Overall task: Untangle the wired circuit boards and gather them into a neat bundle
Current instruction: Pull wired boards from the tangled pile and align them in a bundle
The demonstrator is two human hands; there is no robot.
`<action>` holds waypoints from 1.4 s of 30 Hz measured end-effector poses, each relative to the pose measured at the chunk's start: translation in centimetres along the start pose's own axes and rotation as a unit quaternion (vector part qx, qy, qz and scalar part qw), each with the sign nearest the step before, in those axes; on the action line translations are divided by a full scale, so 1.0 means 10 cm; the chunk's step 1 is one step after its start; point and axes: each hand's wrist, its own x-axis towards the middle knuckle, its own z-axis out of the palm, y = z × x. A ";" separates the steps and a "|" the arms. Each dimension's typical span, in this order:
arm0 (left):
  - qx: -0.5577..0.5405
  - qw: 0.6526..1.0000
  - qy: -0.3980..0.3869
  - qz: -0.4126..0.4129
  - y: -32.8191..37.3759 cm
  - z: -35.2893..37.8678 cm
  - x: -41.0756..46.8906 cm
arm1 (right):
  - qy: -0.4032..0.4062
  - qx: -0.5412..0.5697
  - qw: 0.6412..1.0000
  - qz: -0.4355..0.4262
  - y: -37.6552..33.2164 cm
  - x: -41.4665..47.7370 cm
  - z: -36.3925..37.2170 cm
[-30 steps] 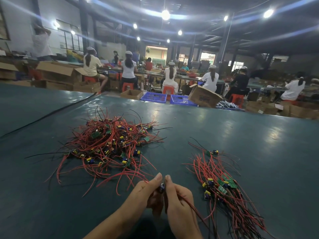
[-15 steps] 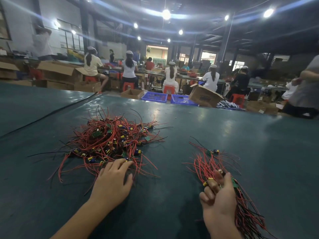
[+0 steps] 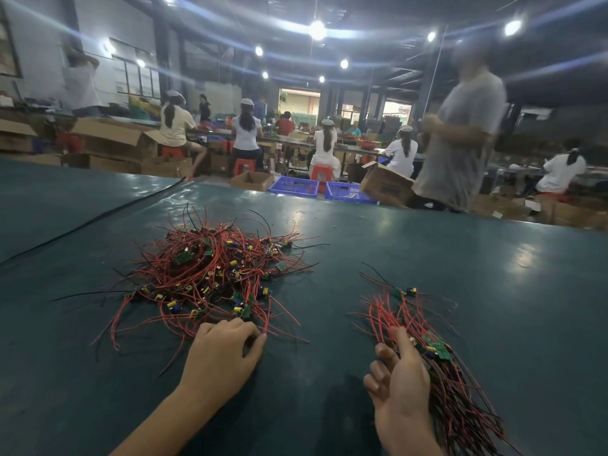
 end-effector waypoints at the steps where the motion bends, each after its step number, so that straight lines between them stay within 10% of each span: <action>1: -0.039 0.999 0.037 0.008 0.03 -0.02 0.01 | -0.012 -0.015 1.000 0.004 0.01 0.00 0.01; 6: -0.229 0.970 0.068 0.052 0.35 -0.13 -0.02 | -0.128 -0.176 0.976 0.026 0.14 -0.10 0.12; 17: -0.245 0.948 -0.081 0.187 0.48 -0.02 -0.17 | -0.241 -0.272 0.932 0.016 0.17 -0.29 0.16; 24: -0.422 0.894 -0.075 -0.130 0.45 0.04 -0.07 | -0.246 -0.299 0.907 -0.165 0.16 -0.37 0.13; 29: -0.583 0.721 -0.174 -0.330 0.38 0.04 0.03 | -0.321 -0.296 0.878 -0.195 0.16 -0.44 0.10; 32: -0.665 0.641 -0.176 -0.340 0.37 -0.01 0.05 | -0.337 -0.293 0.871 -0.204 0.14 -0.46 0.11; 42: -0.702 0.622 -0.094 -0.334 0.40 -0.04 0.08 | -0.173 -0.301 0.886 -0.307 0.13 -0.24 0.06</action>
